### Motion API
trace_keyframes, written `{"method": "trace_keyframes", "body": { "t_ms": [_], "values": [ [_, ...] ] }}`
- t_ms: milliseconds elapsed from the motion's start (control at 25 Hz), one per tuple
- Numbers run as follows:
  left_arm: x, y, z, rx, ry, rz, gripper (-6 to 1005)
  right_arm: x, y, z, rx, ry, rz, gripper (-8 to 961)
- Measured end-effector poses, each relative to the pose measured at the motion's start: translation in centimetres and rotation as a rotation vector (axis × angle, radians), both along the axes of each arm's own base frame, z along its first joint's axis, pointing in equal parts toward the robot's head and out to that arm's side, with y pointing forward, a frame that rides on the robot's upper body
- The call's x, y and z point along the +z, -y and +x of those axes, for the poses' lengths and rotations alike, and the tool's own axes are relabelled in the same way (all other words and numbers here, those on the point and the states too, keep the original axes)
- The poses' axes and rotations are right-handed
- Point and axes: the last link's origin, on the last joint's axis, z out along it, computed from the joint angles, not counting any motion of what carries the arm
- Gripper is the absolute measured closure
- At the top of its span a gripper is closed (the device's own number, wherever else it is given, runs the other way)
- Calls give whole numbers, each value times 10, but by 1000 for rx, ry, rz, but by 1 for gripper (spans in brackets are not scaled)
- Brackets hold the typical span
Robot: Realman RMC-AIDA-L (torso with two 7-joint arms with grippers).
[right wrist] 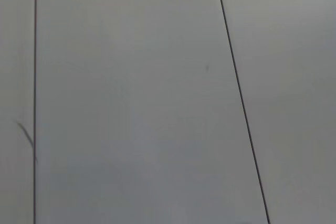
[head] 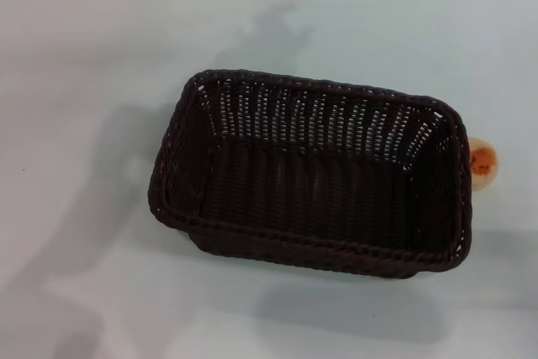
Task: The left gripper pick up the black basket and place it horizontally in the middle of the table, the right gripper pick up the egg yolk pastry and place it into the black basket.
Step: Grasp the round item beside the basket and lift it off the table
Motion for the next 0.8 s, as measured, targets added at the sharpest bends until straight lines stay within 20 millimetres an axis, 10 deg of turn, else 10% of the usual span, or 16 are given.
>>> {"method": "trace_keyframes", "body": {
  "t_ms": [200, 800],
  "values": [
    [40, 2, -33, 13, 309, 318, 414, -5, -10, 3, -28, 3, -43, 273],
    [77, 50, -139, 72, 649, 821, 209, -17, -34, 7, -63, 27, -146, 289]
  ]
}}
